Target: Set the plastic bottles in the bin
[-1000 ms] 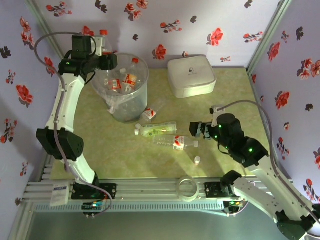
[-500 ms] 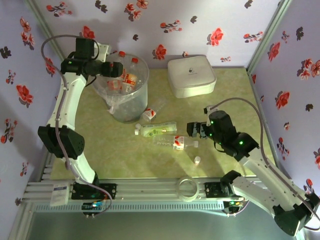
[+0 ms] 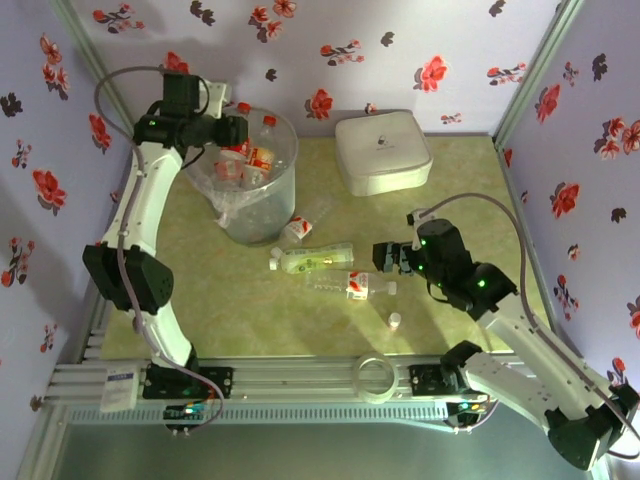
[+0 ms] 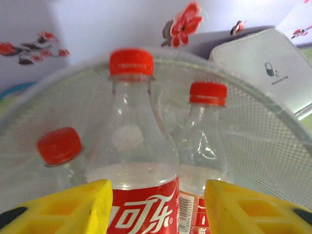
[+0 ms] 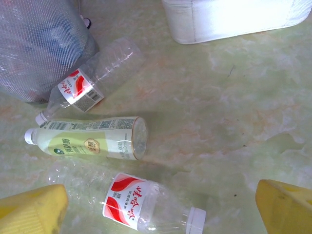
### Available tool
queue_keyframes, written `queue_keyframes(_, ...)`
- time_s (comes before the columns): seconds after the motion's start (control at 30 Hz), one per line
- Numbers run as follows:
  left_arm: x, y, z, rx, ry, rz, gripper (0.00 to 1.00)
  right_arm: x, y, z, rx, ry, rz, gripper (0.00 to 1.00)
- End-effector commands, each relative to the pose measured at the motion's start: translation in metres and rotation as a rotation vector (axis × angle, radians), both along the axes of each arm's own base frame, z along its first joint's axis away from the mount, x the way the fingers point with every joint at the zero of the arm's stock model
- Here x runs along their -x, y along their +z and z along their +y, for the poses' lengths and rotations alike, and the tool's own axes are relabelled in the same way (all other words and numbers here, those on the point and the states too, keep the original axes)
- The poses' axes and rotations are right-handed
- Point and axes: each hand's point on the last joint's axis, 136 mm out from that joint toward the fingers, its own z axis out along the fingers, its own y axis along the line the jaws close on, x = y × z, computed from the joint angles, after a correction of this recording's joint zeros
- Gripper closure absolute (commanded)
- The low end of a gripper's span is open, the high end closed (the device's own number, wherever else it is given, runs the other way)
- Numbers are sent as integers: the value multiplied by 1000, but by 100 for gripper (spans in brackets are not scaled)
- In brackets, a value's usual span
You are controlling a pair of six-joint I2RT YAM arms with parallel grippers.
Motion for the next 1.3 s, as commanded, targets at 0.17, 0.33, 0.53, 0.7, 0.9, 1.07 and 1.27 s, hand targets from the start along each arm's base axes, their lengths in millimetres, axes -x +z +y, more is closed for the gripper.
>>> queue_keyframes(0.17,4,-56,-12,-7,0,81,49,1,-4,-10,92,14,-2,1)
queue_keyframes(0.33,7,-52,-11,3,8,59,49,1,-31,-16,236,43,101,2)
queue_keyframes(0.53,18,3,-6,14,9,-52,29,-1,-46,-9,293,111,134,4)
queue_keyframes(0.7,35,56,1,22,20,-157,19,-10,-60,-18,466,180,133,8)
queue_keyframes(0.9,70,82,4,56,23,-207,16,6,-67,14,566,533,166,10)
queue_keyframes(1.07,111,78,5,126,40,-192,15,7,-98,14,747,761,112,8)
queue_keyframes(1.27,163,54,-7,316,34,-147,15,16,-113,37,708,950,153,8)
